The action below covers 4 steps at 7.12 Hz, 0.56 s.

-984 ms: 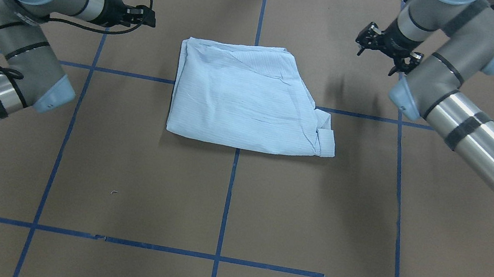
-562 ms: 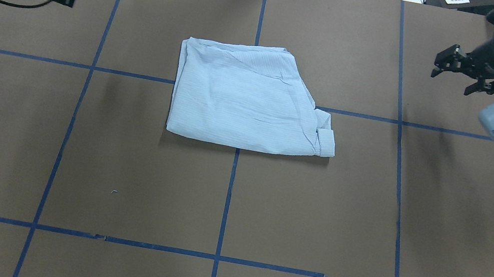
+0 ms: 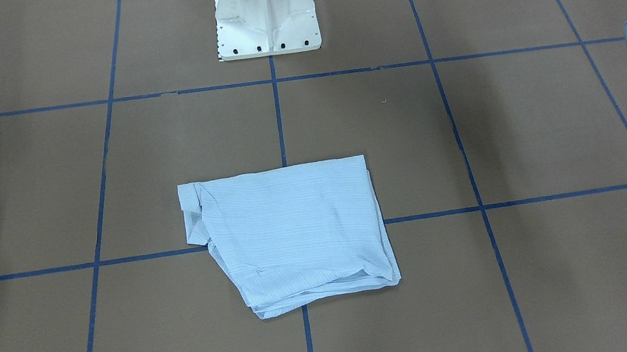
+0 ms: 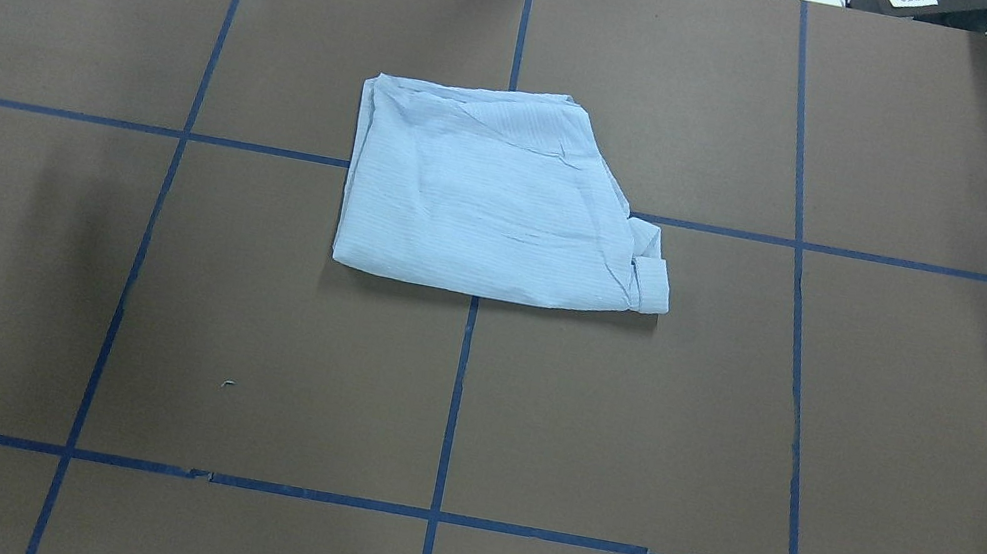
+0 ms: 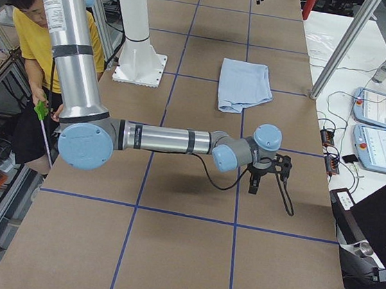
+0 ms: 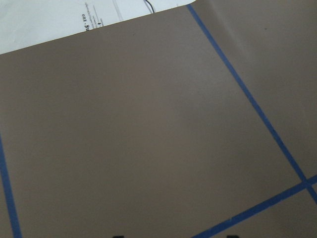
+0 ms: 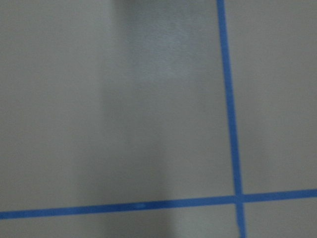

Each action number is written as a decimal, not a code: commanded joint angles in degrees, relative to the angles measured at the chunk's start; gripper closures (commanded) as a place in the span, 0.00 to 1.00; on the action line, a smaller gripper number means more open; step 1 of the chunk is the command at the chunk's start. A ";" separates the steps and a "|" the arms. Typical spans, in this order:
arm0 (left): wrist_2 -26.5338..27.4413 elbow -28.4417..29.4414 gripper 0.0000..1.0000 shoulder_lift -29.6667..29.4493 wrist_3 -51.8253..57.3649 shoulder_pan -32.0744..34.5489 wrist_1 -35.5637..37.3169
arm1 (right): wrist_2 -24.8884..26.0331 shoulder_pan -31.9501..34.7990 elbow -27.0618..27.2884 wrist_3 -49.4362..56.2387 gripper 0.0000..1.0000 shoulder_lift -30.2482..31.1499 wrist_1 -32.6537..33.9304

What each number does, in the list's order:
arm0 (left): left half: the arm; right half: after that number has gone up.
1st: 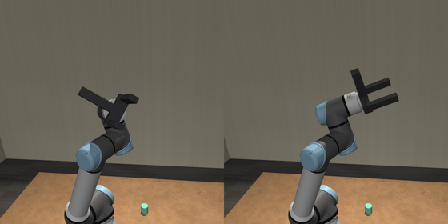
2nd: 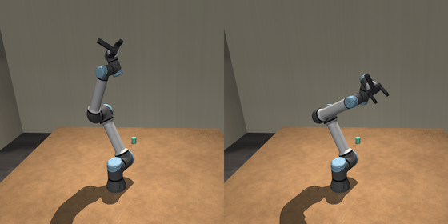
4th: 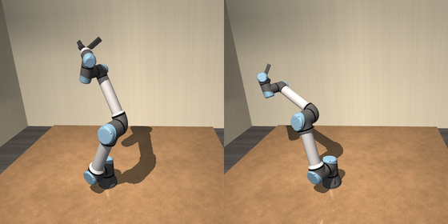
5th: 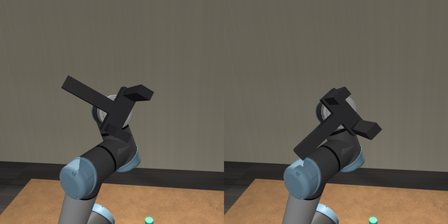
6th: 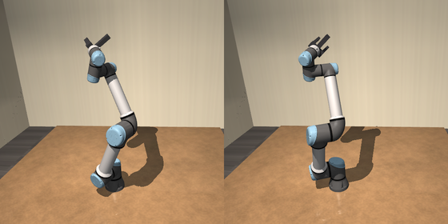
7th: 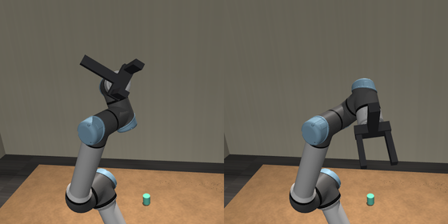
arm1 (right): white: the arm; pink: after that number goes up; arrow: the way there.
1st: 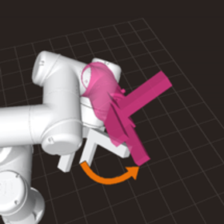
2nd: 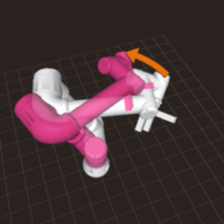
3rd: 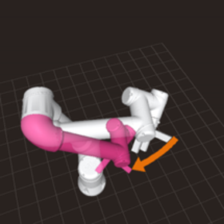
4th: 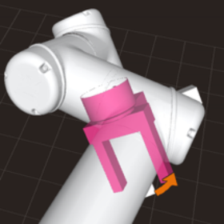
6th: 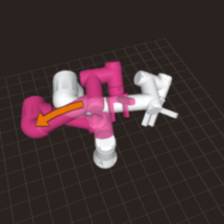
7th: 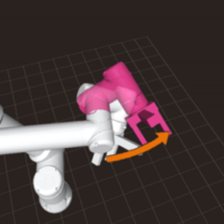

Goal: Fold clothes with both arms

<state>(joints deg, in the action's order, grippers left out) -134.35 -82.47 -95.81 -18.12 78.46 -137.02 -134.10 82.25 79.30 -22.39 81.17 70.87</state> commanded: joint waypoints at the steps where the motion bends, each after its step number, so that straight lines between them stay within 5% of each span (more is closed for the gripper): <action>1: 1.61 -2.78 0.10 5.62 6.67 4.50 2.19 | 0.50 5.72 2.42 17.75 0.00 1.89 13.25; 2: 1.64 -3.40 0.00 5.55 11.31 5.38 7.77 | 1.29 6.86 2.96 23.12 0.00 0.93 19.68; 4: 1.90 -15.56 0.00 5.90 14.25 5.12 25.76 | 2.78 6.00 7.25 24.76 0.00 0.66 23.16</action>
<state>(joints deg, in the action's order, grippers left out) -132.77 -91.38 -90.29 -5.51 83.47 -120.97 -132.33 88.40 84.08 0.83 82.05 91.56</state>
